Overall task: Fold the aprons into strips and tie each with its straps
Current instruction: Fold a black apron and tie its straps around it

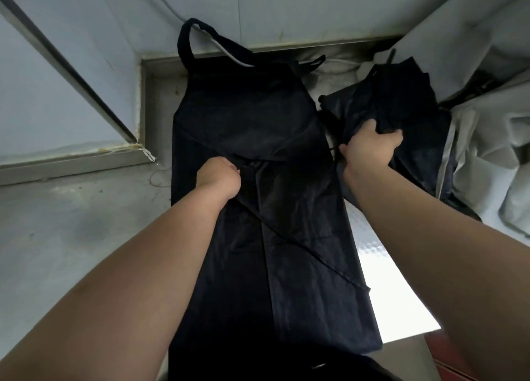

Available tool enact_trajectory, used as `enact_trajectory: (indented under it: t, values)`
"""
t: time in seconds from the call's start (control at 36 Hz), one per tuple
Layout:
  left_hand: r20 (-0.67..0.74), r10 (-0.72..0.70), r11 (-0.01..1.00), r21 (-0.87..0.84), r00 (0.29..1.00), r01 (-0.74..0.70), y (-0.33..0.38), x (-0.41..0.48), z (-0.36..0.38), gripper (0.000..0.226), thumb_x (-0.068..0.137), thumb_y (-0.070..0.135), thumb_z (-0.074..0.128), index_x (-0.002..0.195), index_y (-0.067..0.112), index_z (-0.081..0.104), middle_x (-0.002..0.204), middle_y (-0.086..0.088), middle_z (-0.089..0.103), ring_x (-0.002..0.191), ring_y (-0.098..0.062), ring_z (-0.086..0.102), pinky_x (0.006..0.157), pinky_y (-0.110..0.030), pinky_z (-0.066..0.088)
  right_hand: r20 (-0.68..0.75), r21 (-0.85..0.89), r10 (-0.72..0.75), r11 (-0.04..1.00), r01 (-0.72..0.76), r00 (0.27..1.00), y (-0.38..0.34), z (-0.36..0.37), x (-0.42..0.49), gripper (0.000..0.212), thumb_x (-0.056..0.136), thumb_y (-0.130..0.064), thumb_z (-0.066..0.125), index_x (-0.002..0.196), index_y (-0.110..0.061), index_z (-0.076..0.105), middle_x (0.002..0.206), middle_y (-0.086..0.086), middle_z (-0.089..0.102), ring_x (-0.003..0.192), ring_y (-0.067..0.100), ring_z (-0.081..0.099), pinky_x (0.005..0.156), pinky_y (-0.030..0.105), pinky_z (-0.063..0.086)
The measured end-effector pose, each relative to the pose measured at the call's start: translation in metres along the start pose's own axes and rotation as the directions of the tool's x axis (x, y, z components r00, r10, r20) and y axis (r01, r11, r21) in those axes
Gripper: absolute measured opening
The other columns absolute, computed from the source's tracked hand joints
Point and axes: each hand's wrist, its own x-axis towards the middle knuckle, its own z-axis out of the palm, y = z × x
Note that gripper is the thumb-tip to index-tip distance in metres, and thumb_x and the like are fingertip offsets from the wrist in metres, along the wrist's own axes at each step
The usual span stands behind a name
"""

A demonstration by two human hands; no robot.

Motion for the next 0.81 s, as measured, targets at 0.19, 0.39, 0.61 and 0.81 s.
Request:
enact_trajectory:
  t: [0.19, 0.39, 0.61, 0.81]
  values:
    - [-0.004, 0.085, 0.962, -0.259, 0.996, -0.083, -0.017, 0.003, 0.003, 0.017, 0.099, 0.017, 0.043, 0.094, 0.018, 0.058, 0.096, -0.002, 0.064, 0.079, -0.015, 0.061, 0.073, -0.029, 0.055, 0.483, -0.549, -0.17, 0.706, 0.448, 0.859, 0.026, 0.006, -0.031, 0.04, 0.095, -0.016, 0.049, 0.135, -0.012, 0.047, 0.129, 0.009, 0.056, 0.12, 0.024, 0.052, 0.099, 0.026, 0.039]
    - [-0.083, 0.189, 0.932, -0.297, 0.979, -0.205, -0.046, 0.004, -0.036, 0.017, 0.097, 0.018, 0.051, 0.11, 0.019, 0.063, 0.094, 0.001, 0.063, 0.067, -0.007, 0.054, 0.063, -0.019, 0.046, 0.771, -0.636, 0.172, 0.236, 0.734, 0.613, 0.048, 0.032, -0.066, 0.06, 0.096, -0.036, 0.047, 0.149, -0.033, 0.018, 0.152, 0.009, 0.021, 0.133, 0.03, 0.034, 0.109, 0.037, 0.029]
    - [-0.4, 0.098, 0.986, -0.083, 0.911, -0.143, -0.089, 0.017, -0.095, 0.023, 0.092, 0.026, 0.057, 0.111, 0.024, 0.07, 0.107, -0.001, 0.07, 0.102, -0.022, 0.061, 0.083, -0.023, 0.042, 0.688, -0.692, 0.189, -0.121, 0.712, 0.701, 0.059, 0.051, -0.081, 0.056, 0.1, -0.038, 0.031, 0.15, -0.034, 0.007, 0.148, 0.013, 0.019, 0.13, 0.033, 0.031, 0.105, 0.043, 0.027]
    - [-0.502, 0.01, 0.996, 0.08, 0.865, 0.035, -0.097, 0.017, -0.093, 0.044, 0.09, 0.011, 0.049, 0.131, 0.028, 0.055, 0.146, -0.002, 0.035, 0.132, -0.029, 0.026, 0.102, -0.039, 0.026, 0.676, -0.714, 0.145, -0.114, 0.691, 0.722, 0.065, 0.048, -0.088, 0.059, 0.101, -0.037, 0.028, 0.149, -0.037, -0.007, 0.154, 0.013, 0.013, 0.132, 0.032, 0.03, 0.108, 0.045, 0.023]
